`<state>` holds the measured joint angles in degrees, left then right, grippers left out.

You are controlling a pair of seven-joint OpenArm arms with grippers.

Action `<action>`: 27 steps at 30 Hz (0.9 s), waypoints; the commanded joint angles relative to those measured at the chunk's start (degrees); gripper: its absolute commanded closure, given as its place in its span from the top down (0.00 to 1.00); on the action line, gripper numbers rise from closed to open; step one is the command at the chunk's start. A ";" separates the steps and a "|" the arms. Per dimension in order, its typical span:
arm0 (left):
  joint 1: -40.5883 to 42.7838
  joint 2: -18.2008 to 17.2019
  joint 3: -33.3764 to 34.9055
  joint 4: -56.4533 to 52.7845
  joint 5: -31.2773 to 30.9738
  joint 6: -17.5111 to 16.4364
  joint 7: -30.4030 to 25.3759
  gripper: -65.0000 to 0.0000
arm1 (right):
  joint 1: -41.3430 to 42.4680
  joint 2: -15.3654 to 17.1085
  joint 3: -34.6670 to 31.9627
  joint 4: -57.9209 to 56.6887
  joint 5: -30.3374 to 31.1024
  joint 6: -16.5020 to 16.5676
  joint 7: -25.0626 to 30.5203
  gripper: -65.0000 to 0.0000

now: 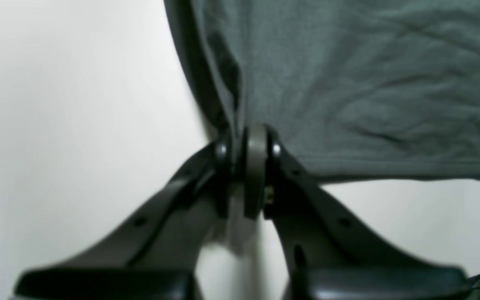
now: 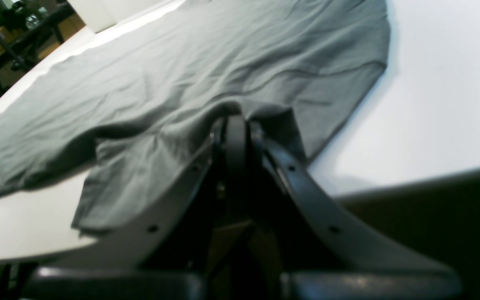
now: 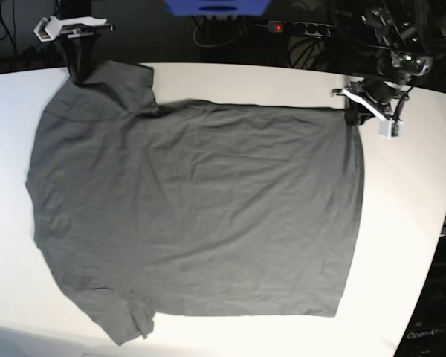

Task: Fold the T-shirt properly
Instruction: 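Lift the held shirt edge slightly with both grippers, then pull both held corners over the shirt toward its middle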

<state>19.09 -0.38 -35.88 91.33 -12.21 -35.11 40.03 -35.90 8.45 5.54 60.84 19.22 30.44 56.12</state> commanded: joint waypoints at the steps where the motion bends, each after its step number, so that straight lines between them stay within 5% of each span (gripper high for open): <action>1: 1.26 -0.01 -0.03 0.76 4.08 0.52 5.20 0.03 | 0.34 1.62 0.22 0.66 0.34 0.47 0.54 0.01; 17: 0.29 -0.45 -0.03 10.78 4.60 0.87 5.55 0.03 | 7.02 8.56 0.31 1.45 0.34 0.38 -5.96 0.02; 22: -3.58 -0.63 -0.03 14.12 4.60 0.70 11.88 0.03 | 7.55 9.71 0.39 4.44 0.34 0.29 -6.67 0.03; 27: -6.92 -0.89 0.05 14.91 4.51 0.70 15.05 0.03 | 8.78 11.46 0.39 9.01 0.34 0.29 -13.08 0.05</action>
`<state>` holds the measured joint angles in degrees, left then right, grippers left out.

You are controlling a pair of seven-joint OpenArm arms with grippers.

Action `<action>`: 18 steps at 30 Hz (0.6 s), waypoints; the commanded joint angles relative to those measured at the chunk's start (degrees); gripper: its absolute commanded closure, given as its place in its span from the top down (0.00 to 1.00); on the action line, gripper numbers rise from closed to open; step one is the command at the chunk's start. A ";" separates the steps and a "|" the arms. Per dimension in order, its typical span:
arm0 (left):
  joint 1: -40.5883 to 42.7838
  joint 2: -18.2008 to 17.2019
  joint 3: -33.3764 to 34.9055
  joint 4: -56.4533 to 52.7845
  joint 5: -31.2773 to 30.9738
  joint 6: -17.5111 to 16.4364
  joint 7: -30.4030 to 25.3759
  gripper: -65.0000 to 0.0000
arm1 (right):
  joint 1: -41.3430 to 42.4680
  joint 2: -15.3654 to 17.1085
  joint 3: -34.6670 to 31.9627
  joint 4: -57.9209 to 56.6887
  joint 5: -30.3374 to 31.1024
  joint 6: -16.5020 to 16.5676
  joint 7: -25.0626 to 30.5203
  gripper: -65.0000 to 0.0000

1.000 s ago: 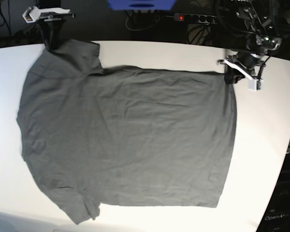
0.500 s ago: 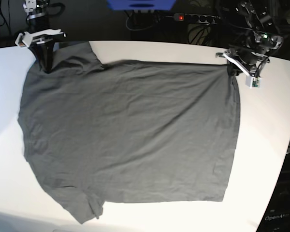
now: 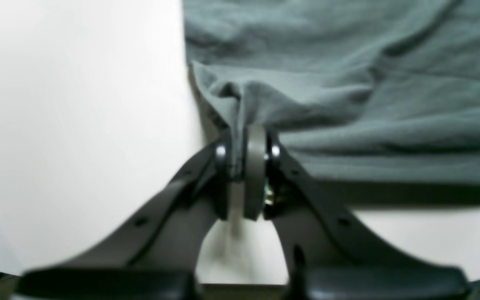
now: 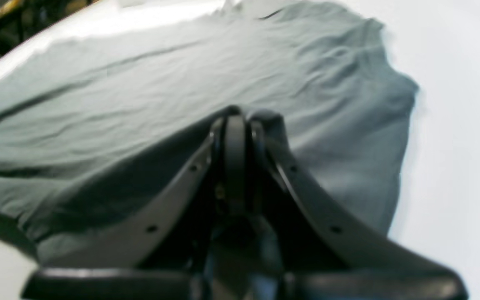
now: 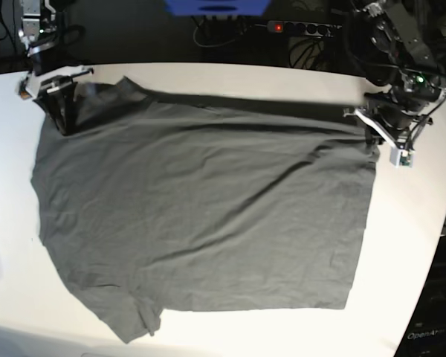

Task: Fold the T-shirt properly
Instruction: 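Pull both held corners over the shirt toward its middle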

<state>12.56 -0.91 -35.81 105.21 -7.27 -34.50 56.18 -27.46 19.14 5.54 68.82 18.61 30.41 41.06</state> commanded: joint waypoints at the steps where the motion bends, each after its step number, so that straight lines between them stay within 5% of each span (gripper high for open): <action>1: -1.00 -0.37 -0.01 1.03 -0.42 0.08 -0.84 0.03 | 0.52 1.13 0.48 1.64 0.95 0.31 1.27 0.05; 18: -10.14 -0.37 -0.01 0.33 -0.34 0.52 -0.49 0.03 | 12.56 4.91 0.39 3.23 -2.30 0.31 -11.21 0.05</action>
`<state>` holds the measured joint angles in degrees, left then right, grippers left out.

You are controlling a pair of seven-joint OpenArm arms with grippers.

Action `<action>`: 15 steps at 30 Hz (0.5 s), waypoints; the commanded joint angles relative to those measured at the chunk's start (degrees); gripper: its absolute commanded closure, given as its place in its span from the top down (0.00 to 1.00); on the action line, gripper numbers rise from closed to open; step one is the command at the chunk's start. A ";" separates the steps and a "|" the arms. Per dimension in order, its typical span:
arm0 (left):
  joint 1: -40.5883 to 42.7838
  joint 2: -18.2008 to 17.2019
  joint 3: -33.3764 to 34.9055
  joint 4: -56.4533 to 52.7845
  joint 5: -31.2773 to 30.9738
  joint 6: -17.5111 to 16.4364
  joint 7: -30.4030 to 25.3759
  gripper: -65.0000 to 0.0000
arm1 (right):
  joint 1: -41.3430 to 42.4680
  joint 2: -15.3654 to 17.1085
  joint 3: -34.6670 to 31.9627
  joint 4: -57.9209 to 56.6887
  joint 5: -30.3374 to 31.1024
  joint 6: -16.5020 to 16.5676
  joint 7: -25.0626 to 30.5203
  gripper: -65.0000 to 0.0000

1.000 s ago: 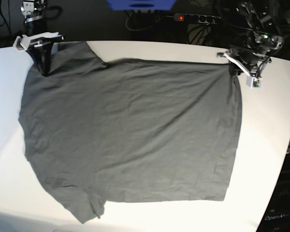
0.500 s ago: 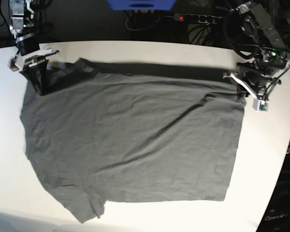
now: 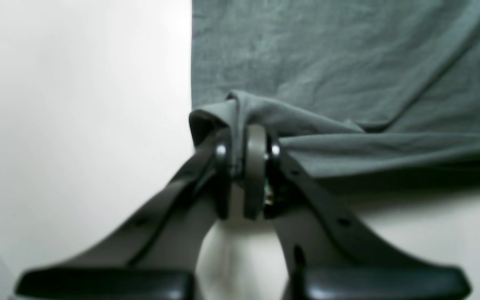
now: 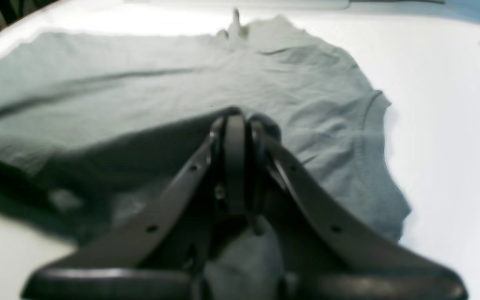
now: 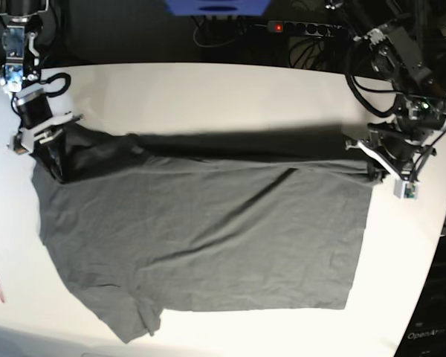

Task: Fold the T-shirt properly
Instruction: 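Pull both held corners over the shirt toward its middle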

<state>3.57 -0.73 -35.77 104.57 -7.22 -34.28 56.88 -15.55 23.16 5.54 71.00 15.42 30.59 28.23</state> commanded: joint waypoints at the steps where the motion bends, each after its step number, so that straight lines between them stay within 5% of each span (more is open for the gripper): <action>1: -1.68 -0.54 -0.06 0.70 -0.38 0.30 -1.19 0.03 | 1.53 0.89 0.39 0.87 -0.08 0.14 1.00 0.04; 15: -10.04 -0.89 0.03 -7.92 -0.38 0.39 -1.72 0.03 | 8.65 -0.08 0.31 0.51 -2.80 0.14 -3.92 0.04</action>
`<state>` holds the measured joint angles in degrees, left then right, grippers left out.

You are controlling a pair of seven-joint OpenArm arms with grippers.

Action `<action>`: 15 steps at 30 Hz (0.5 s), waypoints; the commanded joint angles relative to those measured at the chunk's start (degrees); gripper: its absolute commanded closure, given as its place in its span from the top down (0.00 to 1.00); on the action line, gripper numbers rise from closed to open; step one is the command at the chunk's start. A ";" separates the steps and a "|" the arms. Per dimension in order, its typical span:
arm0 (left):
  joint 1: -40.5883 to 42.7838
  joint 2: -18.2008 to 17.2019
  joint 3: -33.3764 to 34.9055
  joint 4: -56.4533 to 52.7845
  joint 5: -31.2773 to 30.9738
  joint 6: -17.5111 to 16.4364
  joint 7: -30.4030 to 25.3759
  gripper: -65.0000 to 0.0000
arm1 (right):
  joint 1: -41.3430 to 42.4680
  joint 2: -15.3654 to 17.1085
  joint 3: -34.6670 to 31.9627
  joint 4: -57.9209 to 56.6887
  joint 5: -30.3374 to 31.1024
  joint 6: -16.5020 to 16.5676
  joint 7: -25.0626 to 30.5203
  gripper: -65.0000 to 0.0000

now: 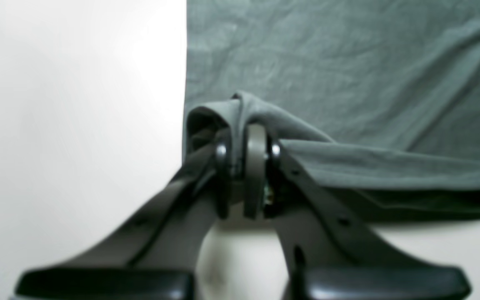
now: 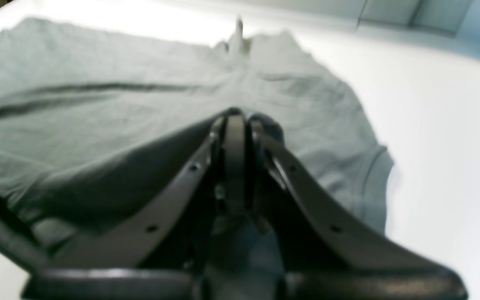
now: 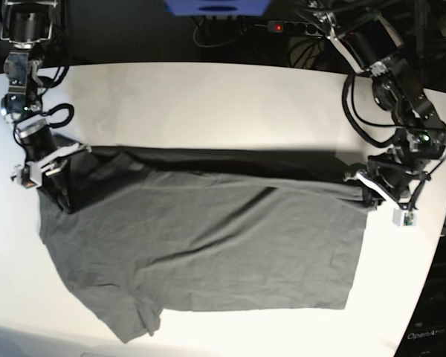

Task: Fold the T-shirt properly
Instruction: 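Pull both held corners over the shirt toward its middle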

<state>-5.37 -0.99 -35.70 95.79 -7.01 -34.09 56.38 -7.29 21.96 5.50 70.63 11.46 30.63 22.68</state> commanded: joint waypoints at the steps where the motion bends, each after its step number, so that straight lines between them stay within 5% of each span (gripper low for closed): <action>1: -1.80 -0.63 -0.03 0.52 -0.60 0.20 -1.22 0.03 | 0.83 1.12 0.35 0.89 1.15 0.09 1.63 0.04; 15: -7.95 -0.37 0.32 -3.96 -0.60 0.20 -1.92 0.03 | 6.45 2.26 0.35 -4.48 1.15 0.09 1.54 0.05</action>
<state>-12.19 -0.95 -35.46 90.76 -6.90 -34.04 55.86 -1.76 23.03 5.50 65.32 11.49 30.85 22.46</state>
